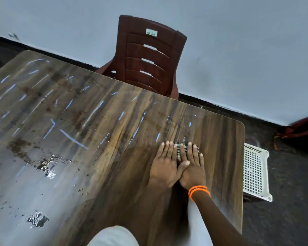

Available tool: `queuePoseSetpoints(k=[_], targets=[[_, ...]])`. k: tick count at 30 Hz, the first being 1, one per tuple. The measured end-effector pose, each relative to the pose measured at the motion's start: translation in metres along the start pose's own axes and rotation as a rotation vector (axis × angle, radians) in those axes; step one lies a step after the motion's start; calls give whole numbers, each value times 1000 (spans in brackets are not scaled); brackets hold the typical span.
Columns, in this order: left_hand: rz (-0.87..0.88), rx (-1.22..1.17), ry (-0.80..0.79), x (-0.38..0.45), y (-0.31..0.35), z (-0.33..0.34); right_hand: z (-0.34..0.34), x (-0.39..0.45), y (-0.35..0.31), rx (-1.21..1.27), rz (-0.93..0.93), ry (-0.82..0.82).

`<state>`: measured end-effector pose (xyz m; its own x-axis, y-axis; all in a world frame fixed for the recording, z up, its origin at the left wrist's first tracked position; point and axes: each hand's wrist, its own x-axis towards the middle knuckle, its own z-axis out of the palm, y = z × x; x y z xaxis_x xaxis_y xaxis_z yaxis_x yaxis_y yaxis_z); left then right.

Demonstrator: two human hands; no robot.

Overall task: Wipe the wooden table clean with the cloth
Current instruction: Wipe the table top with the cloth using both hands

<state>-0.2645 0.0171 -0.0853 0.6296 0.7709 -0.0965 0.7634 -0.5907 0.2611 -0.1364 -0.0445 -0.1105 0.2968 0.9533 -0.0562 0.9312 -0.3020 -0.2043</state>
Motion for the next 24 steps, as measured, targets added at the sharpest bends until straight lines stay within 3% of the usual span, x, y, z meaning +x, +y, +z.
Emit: queuePoseSetpoints(k=[8,13,18,24], targets=[[-49,45,72,4,-107,-23,11,60,-97,20,-120,-20],[-120,41,135,-37,-147,-28,20,45,-151,42,-213,-46],[-78,12,134,-90,-131,-16,23,-12,-142,56,-242,-47],[59,-38,29,-77,-61,-2,11,-58,-79,31,-71,2]])
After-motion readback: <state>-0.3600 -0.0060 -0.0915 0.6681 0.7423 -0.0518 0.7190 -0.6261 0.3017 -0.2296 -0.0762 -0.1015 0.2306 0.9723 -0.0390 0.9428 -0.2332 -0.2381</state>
